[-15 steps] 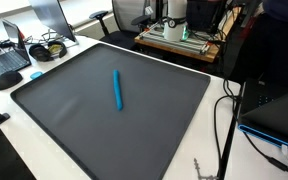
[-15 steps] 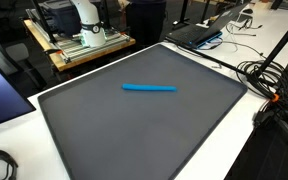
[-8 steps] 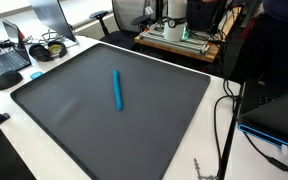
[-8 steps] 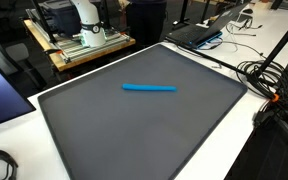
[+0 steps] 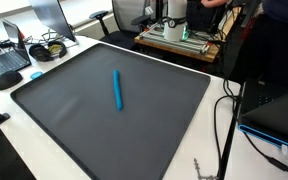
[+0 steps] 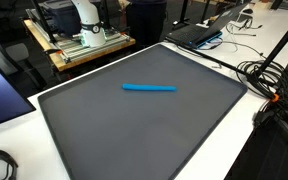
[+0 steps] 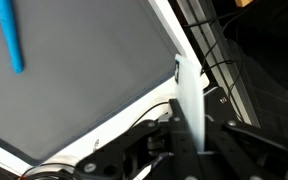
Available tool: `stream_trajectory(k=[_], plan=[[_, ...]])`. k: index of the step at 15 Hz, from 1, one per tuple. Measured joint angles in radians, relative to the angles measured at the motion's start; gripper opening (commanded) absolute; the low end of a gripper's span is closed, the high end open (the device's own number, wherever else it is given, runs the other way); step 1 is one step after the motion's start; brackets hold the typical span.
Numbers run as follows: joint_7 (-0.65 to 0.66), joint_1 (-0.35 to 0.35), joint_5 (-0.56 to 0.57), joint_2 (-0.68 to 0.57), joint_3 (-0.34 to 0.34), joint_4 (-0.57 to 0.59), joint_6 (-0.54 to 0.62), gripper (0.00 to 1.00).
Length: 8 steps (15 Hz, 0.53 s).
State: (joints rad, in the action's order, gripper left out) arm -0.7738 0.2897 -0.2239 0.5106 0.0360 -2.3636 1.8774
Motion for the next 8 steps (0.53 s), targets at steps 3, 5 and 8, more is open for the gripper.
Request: stream_trajectory(k=[3,5,8], plan=[[0.002,0.0,0.0,-0.007,-0.004,0.006,0.0,0.01],[0.024,-0.005,0.005,-0.008,-0.014,0.015,-0.001,0.01],[0.089,-0.02,0.019,0.0,-0.041,0.032,-0.013,0.01]])
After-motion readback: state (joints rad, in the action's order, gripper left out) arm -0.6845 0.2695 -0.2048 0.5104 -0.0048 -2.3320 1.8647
